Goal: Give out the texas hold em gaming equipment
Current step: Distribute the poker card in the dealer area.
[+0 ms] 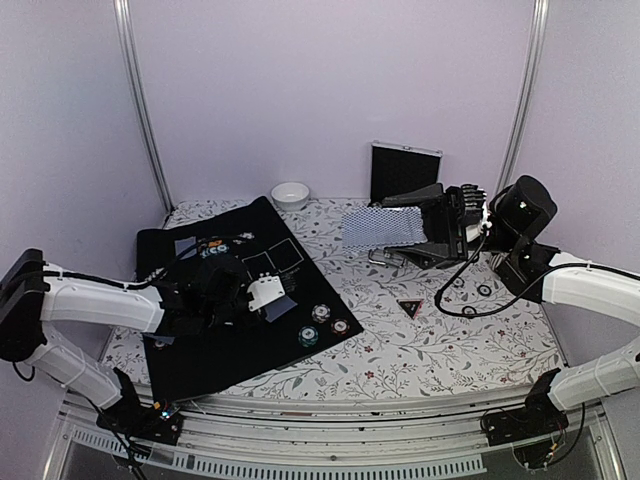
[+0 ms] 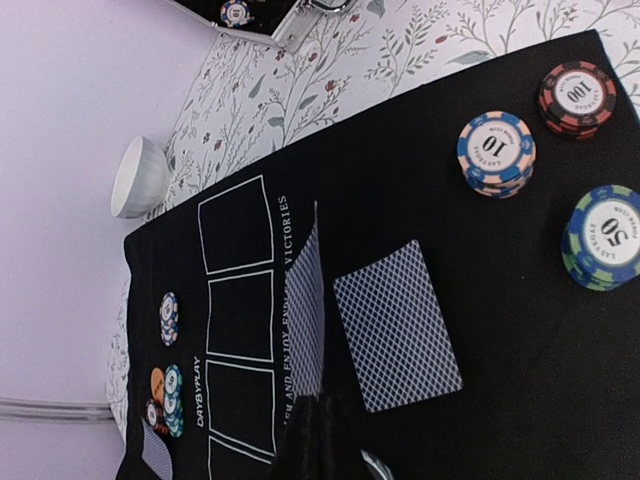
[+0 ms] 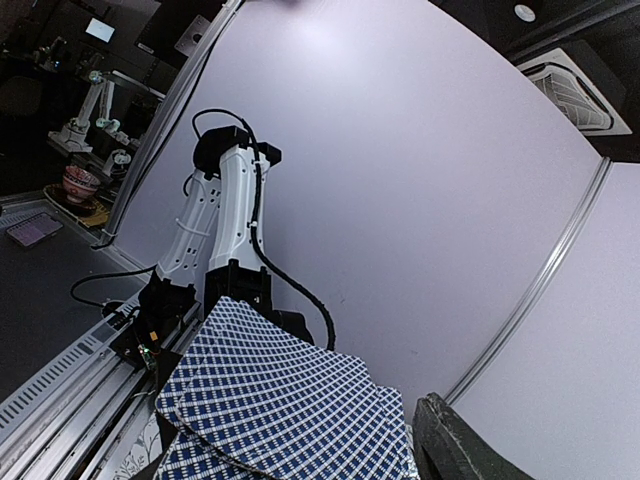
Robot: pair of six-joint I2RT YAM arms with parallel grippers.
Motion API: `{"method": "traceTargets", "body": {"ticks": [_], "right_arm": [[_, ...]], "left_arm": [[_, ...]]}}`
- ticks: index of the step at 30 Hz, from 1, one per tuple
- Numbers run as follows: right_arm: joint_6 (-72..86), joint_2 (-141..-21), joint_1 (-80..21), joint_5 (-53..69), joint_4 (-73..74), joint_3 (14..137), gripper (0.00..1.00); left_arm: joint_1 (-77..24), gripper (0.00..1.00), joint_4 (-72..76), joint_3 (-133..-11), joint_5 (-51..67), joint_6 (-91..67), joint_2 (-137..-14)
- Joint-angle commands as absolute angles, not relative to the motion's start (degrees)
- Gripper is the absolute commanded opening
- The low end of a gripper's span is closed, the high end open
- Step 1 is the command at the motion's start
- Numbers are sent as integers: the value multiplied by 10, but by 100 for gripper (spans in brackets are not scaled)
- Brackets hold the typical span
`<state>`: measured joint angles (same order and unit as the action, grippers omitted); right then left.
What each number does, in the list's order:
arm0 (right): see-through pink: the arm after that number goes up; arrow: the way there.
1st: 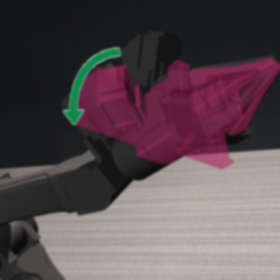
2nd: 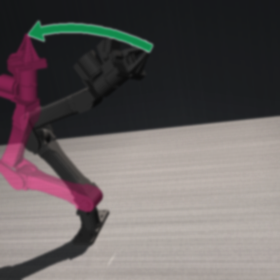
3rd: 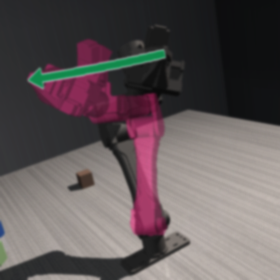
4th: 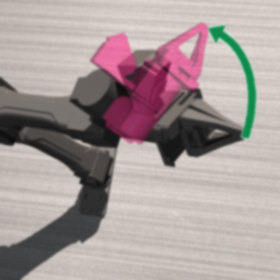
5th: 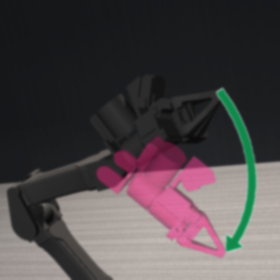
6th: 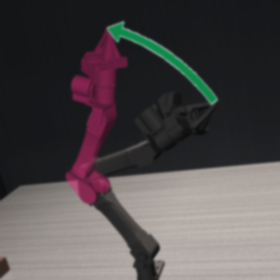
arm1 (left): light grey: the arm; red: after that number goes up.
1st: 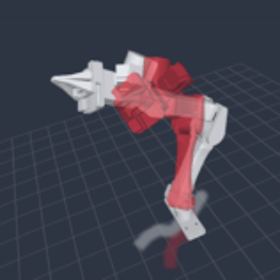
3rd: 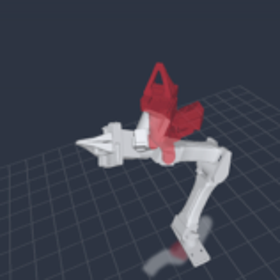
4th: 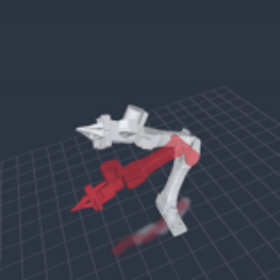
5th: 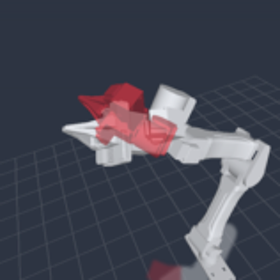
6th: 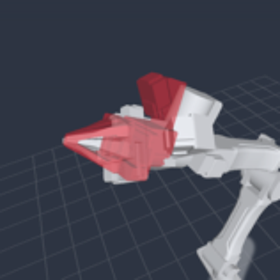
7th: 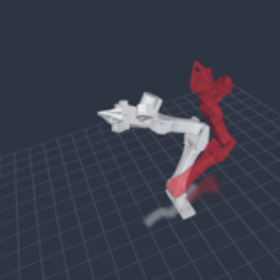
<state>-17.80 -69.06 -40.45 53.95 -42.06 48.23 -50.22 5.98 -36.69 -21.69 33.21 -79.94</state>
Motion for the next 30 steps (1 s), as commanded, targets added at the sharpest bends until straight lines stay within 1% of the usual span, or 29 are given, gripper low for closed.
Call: {"method": "traceTargets", "body": {"ticks": [1,6,16,21,30], "right_arm": [[-177,-676,-405,540,-435,480,60],[-178,-672,-405,540,-434,478,60],[-178,-668,-405,538,-434,475,60],[-179,-667,-405,538,-434,475,61],[-178,-667,-404,539,-433,475,60]], "left_arm": [[-483,0,156,-347,-174,381,-828],[-474,0,202,-333,-178,393,-861],[-474,0,207,-326,-156,390,-883],[-474,0,201,-336,-190,390,-911],[-477,0,188,-342,-187,383,-923]]}}
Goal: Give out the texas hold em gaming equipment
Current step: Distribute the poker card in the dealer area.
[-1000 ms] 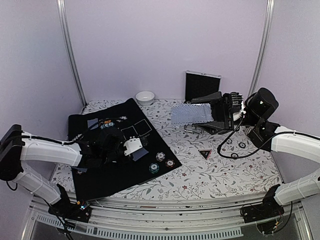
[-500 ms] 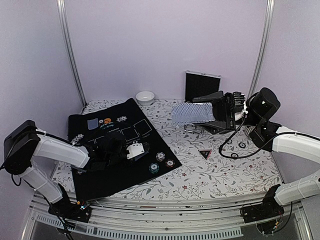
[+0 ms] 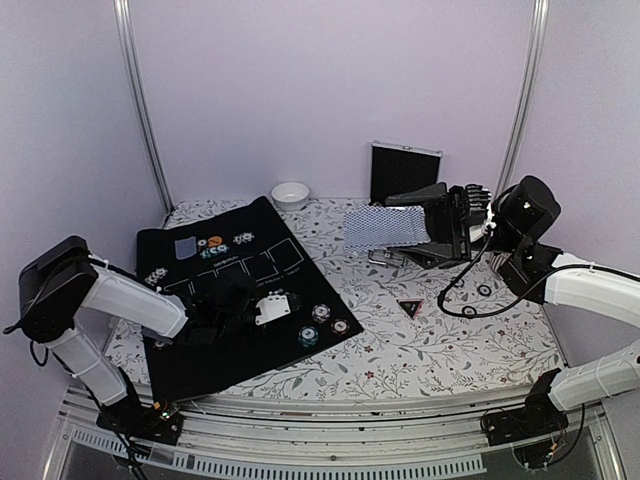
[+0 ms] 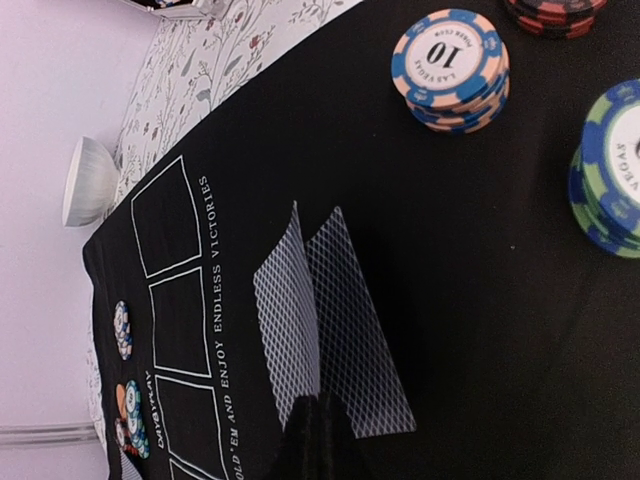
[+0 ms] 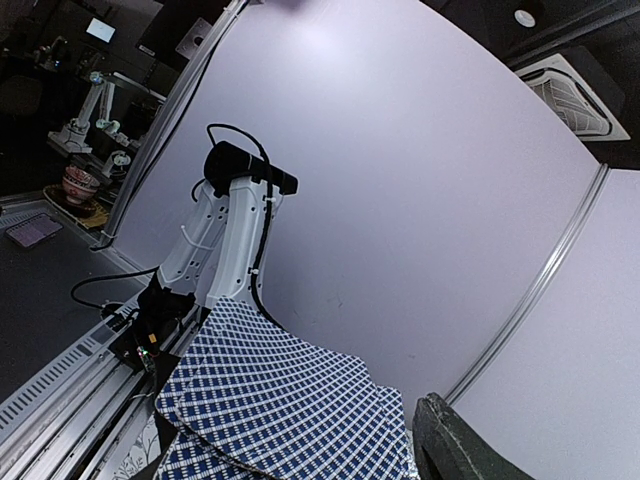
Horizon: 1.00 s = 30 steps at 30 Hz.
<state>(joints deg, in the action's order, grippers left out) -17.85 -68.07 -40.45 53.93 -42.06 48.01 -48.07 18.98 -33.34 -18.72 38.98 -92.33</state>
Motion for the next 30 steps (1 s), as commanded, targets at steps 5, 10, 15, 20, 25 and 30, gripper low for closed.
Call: {"method": "traceTargets", "body": {"ticks": [5,10,15,20,25,30], "right_arm": [[-178,-665,-404,538,-433,473,60],[-178,-664,-403,539,-433,473,60],[-178,-662,-402,539,-432,471,60],[-177,-661,-402,541,-433,471,60],[-177,-662,-401,541,-433,471,60],[-175,-663,-401,543,-433,472,60]], "left_arm": [[-481,0,180,-331,-155,383,-902],[-482,0,174,-334,-161,389,-911],[-483,0,165,-337,-165,390,-916],[-482,2,154,-343,-162,388,-916],[-483,38,132,-348,-140,381,-890],[-483,47,84,-368,-133,377,-856]]}}
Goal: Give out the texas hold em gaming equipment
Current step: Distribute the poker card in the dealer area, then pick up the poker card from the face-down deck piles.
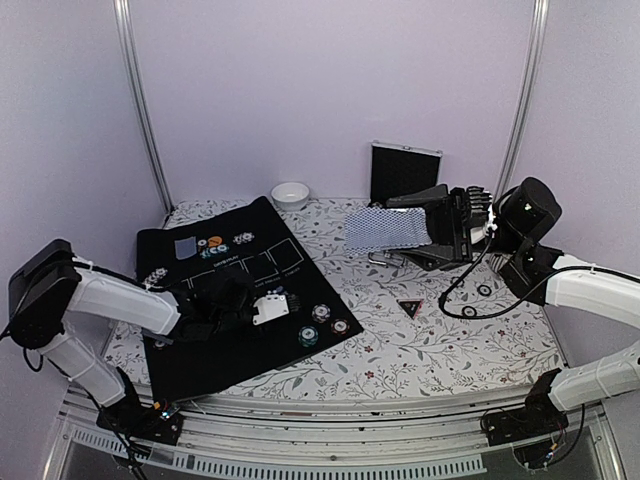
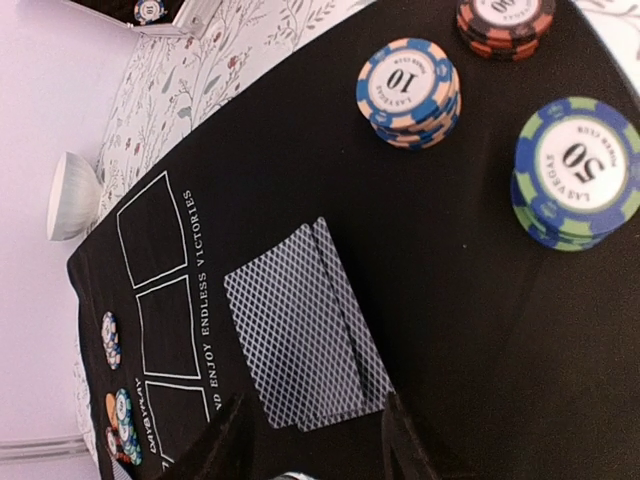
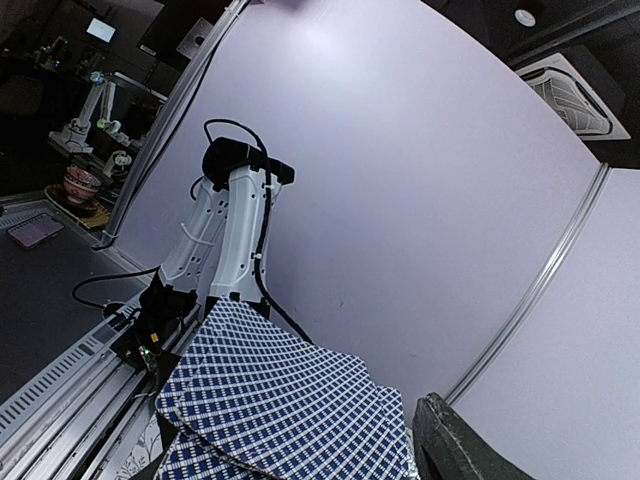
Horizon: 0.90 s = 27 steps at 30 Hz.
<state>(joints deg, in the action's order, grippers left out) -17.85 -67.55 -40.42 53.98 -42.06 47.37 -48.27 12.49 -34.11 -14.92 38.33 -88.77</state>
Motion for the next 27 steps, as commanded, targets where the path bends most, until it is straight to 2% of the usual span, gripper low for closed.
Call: {"method": "traceTargets", "body": {"ticks": [1,7,12,14,17,21,25,27], "right_arm": [[-175,-663,-402,542,-433,473,61],[-174,-668,-401,543,-433,476,60],[-172,-675,-401,547,-433,481,60],[-172,-677,-401,548,-434,483,60],[-171,-679,-402,548,-434,485,60],[-170,-681,-401,550,-434,486,60],[-170,-679,-401,551,-434,485,60],[-170,-677,-401,550,-433,483,61]], "left_arm": [[-484,47,68,-375,-131,376,-846],[-489,51,-10,-432,-70,362,-746],[-511,71,-25,-499,36,353,-648],[-533,76,-32,-528,63,359,-627],[-594,76,-67,-584,61,391,-628],[-673,70,-131,-684,32,425,-667],[-685,59,-139,-736,63,416,-685],[-689,58,-130,-739,75,420,-685]]}}
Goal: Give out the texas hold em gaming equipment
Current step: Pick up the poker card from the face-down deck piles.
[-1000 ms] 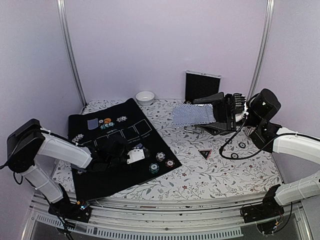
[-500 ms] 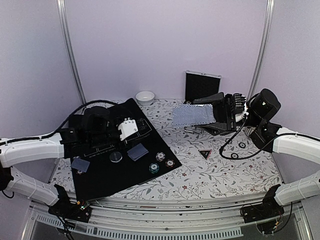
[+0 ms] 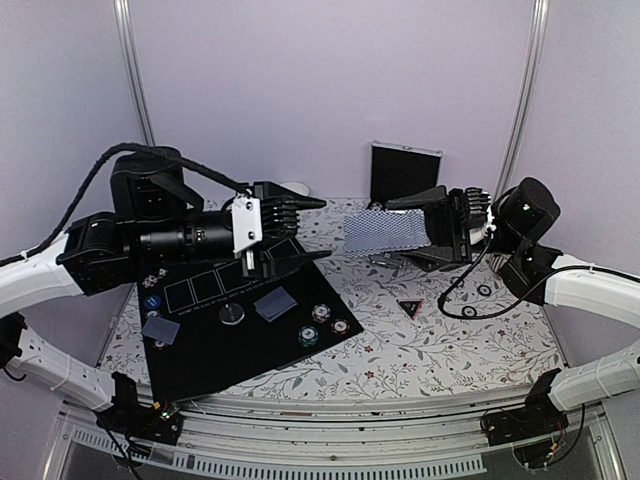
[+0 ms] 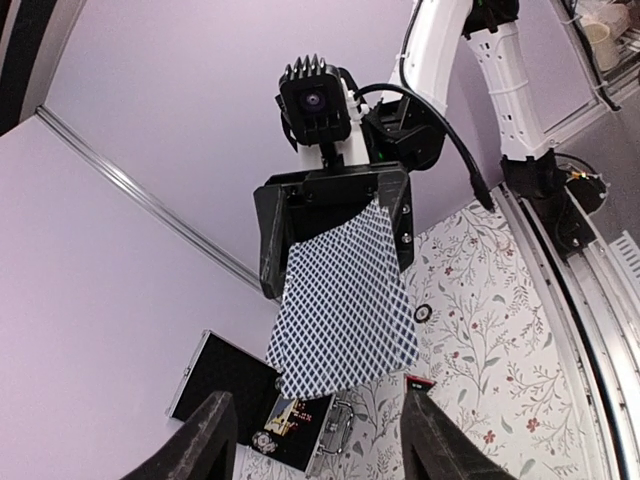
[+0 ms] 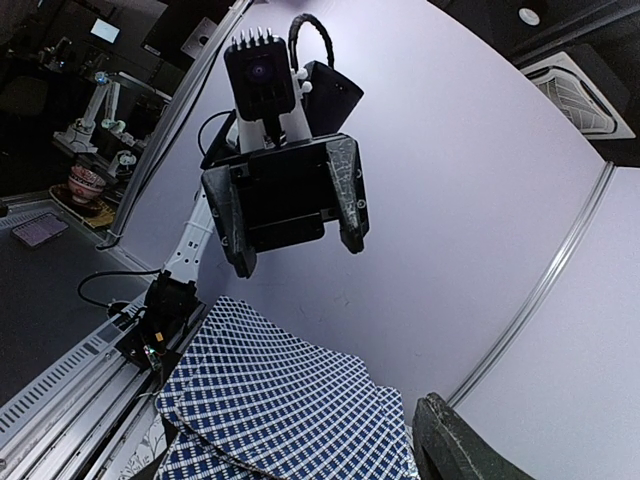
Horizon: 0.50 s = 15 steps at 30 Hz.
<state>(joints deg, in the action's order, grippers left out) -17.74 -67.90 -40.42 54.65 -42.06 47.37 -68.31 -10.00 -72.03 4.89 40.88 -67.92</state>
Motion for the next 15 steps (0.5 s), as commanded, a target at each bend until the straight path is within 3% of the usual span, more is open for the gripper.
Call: {"method": "traceTargets", "body": {"ticks": [1,15], "right_arm": [[-171,-676,-401,550,-433,482,61],[-172,-673,-401,549,-433,481,61]], "left_arm": [[-691,58,-128,-740,81,422,-686],[-720,48,-92,-751,43,456,-717]]}}
